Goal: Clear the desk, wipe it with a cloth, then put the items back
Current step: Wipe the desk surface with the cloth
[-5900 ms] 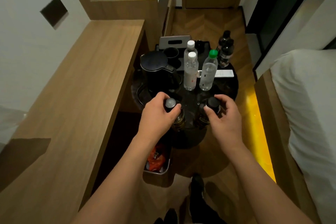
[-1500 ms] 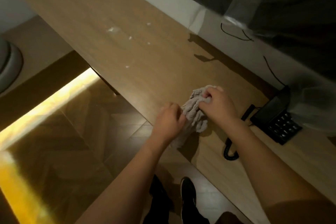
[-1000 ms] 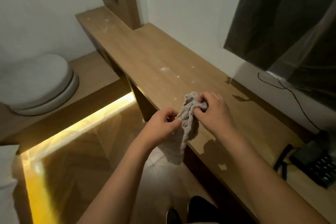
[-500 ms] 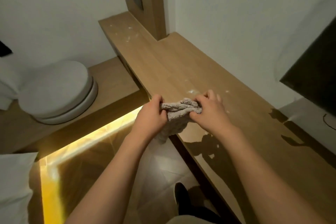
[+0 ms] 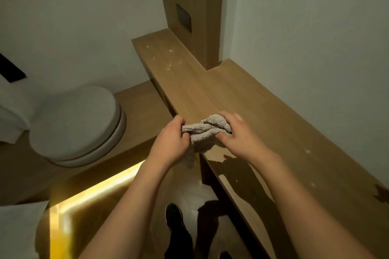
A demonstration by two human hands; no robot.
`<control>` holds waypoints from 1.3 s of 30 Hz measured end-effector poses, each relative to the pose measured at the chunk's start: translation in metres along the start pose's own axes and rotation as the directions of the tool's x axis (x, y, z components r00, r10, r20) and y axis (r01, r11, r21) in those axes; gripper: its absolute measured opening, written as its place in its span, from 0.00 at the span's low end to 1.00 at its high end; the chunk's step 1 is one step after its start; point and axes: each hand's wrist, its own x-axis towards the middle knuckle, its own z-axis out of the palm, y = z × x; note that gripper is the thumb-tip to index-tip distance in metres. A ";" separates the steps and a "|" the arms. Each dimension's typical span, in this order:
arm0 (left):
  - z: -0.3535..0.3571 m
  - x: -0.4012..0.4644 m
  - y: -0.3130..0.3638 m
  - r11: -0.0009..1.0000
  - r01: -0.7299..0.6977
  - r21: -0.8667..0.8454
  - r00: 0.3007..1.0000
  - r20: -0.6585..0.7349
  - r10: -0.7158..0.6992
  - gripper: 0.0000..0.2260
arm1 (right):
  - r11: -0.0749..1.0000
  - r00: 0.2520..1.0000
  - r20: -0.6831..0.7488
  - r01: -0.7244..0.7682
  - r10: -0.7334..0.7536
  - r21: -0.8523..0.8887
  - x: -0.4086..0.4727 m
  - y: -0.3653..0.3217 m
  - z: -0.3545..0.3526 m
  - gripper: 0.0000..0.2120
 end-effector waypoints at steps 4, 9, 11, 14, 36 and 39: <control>-0.035 0.050 -0.046 1.000 0.014 -0.021 0.996 0.093 -0.012 0.10 | 0.997 0.997 0.050 -0.059 0.057 0.048 0.065 -0.033 0.026 0.13; -0.087 0.116 -0.106 0.999 -0.006 -0.040 0.962 0.273 0.016 0.10 | 0.977 0.993 0.101 -0.085 0.066 0.194 0.137 -0.076 0.061 0.10; -0.101 0.142 -0.124 0.997 0.007 -0.080 0.955 0.295 0.017 0.10 | 0.962 0.994 0.088 -0.091 0.071 0.257 0.163 -0.088 0.073 0.09; -0.116 0.177 -0.143 0.967 0.083 -0.241 0.950 0.313 -0.004 0.11 | 0.961 0.994 0.025 -0.111 0.108 0.253 0.196 -0.099 0.082 0.09; -0.195 0.466 -0.251 0.430 0.448 -0.784 0.892 0.422 -0.161 0.16 | 0.936 0.996 0.094 -0.023 -0.011 0.350 0.549 -0.156 0.101 0.14; -0.199 0.509 -0.259 0.531 0.450 -0.718 0.889 0.415 -0.193 0.08 | 0.942 0.997 0.062 -0.057 0.038 0.330 0.586 -0.162 0.100 0.16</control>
